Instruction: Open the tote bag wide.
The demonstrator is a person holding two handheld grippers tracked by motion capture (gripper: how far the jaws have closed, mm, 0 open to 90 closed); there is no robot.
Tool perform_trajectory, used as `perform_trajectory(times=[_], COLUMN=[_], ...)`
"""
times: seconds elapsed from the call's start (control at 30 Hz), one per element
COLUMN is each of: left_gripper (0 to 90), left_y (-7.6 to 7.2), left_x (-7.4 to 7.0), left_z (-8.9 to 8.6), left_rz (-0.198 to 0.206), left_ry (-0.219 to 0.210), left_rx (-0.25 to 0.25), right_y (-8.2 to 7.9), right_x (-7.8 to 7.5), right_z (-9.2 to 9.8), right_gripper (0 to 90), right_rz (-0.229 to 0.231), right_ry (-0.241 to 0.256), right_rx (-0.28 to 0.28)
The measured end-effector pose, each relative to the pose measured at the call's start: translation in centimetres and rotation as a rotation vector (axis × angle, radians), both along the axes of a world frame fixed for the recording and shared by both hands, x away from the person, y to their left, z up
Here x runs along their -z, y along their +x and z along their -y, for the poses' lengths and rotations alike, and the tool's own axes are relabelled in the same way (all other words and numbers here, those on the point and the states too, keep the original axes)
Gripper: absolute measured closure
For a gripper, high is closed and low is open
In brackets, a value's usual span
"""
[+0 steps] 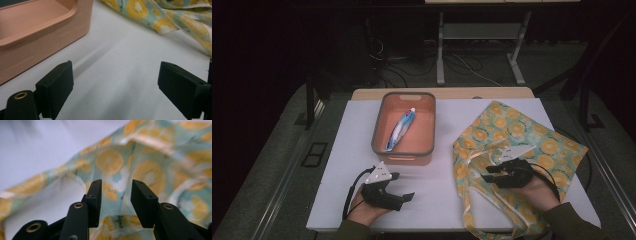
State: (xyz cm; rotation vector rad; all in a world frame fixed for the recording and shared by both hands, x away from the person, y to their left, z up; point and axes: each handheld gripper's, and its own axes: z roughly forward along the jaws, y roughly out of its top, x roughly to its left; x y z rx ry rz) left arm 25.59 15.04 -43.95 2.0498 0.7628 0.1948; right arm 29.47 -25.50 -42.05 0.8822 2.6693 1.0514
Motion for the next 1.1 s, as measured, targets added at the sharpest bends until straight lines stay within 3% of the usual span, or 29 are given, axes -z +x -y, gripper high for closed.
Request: perform_trajectory(times=[0.1, 0.33, 0.37, 0.47, 0.53, 0.77, 0.83, 0.97, 1.1], left_gripper=[11.9, 12.0, 12.1, 12.2, 12.3, 12.3, 12.4, 12.5, 12.8], left_y=[0.0, 0.0, -0.1, -0.1, -0.1, -0.1, -0.1, -0.1, -0.1], left_x=[0.0, 0.0, 0.0, 0.0, 0.0, -0.1, -0.1, -0.1, -0.1], left_z=[0.0, 0.0, 0.0, 0.0, 0.0, 0.0, 0.0, 0.0, 0.0], left_rz=[0.001, 0.001, 0.001, 0.001, 0.001, 0.004, 0.003, 0.004, 0.002], left_ry=[0.001, 0.000, -0.001, 0.000, 0.000, -0.001, 0.000, 0.000, 0.003], left_rx=[0.002, 0.002, 0.003, 0.002, 0.002, 0.003, 0.004, 0.004, 0.008], right_y=[0.0, 0.6, 0.8, 1.0, 0.9, 0.3, 0.3, 0.7, 1.2], right_x=[1.0, 1.4, 1.7, 1.9, 2.2, 2.5, 2.4, 2.1, 2.2], right_z=[-0.3, 1.6, 2.3, 3.0, 2.8, 2.5, 2.5, 3.5, 4.1], right_gripper=[58.7, 55.7, 49.3, 34.0, 26.7, 19.6, 25.2, 59.7, 80.6], right_rz=[0.015, 0.033, 0.018, -0.028, -0.030, -0.019, -0.019, -0.012, -0.009], right_ry=[-0.091, -0.152, -0.164, -0.124, -0.123, -0.134, -0.133, -0.106, -0.085], right_rx=[0.005, 0.073, 0.083, 0.084, 0.075, 0.043, 0.055, 0.090, 0.115])
